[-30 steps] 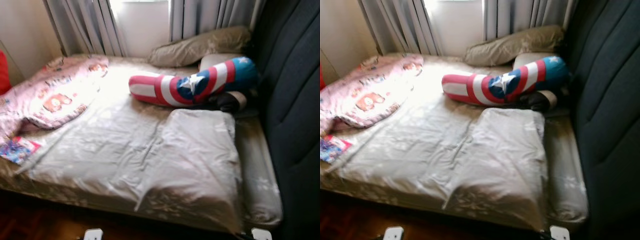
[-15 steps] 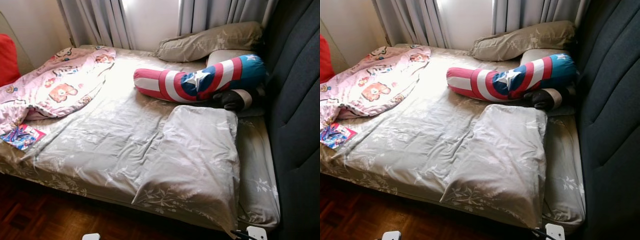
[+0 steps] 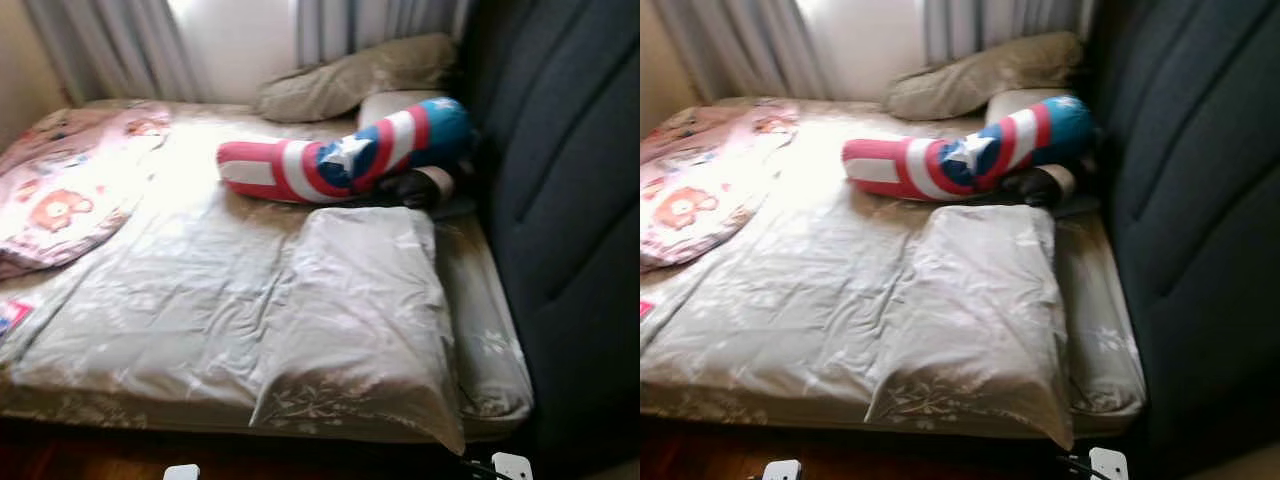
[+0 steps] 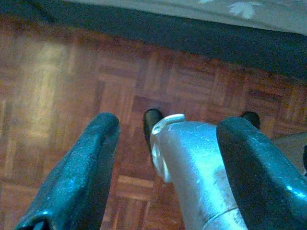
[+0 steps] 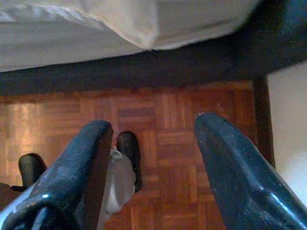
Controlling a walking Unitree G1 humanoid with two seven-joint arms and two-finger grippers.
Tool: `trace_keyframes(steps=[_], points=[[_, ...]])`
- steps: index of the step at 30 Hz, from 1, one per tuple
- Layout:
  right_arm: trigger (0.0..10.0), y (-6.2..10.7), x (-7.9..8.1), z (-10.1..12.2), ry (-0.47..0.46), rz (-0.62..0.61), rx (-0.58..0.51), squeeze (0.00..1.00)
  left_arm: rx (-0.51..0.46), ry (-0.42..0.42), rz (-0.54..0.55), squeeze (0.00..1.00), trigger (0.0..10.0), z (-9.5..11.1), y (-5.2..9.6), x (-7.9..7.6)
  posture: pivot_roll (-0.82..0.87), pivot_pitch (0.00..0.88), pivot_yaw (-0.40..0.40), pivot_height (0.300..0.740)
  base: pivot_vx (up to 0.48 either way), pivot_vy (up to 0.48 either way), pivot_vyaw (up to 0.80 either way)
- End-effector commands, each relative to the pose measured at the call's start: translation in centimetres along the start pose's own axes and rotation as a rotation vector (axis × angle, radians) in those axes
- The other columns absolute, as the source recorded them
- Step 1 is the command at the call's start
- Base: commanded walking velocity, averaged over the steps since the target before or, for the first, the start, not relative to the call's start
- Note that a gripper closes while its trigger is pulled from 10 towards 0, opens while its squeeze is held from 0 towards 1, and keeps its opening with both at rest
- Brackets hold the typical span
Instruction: Clean up the room
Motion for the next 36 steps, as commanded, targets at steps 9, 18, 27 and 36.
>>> trace_keyframes(steps=[9, 18, 27, 36], points=[[10.0, 0.0, 0.3, -0.4, -0.001, 0.009, 0.013, 0.0, 0.023, -0.013, 0.016, 0.0, 10.0, -0.4, -0.1, -0.4, 0.02, 0.015, 0.009, 0.74, 0.0, 0.0, -0.75], [10.0, 0.0, 0.6, -0.1, -0.022, 0.02, -0.029, 0.0, -0.018, 0.011, 0.025, 0.0, 10.0, 0.4, -0.2, -0.4, 0.02, 0.02, 0.013, 0.74, 0.0, 0.0, -0.25], [10.0, 0.2, 0.4, 1.0, -0.064, -0.02, -0.167, 0.0, -0.199, 0.013, 0.004, 0.0, 10.0, 4.1, -0.3, -0.3, 0.03, 0.033, 0.009, 0.74, 0.0, 0.0, 0.0], [10.0, 0.0, 1.3, 12.0, -0.031, -0.035, -0.547, 0.0, -0.601, -0.098, -0.159, 0.0, 10.0, 13.1, 0.6, -3.8, 0.02, 0.013, -0.003, 0.74, 0.0, 0.0, 0.0]])
Point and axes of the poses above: a point about 5 cm out from each wrist's last joint towards the gripper, its own y axis pointing back from the gripper into the wrist, its own z axis along the axis of the wrist's last joint, x = y × z, the point moved 1 cm from there along -y, pointing out of the wrist towards the gripper, and after that the axes turned 13 degrees about y, right-handed, at the moved point
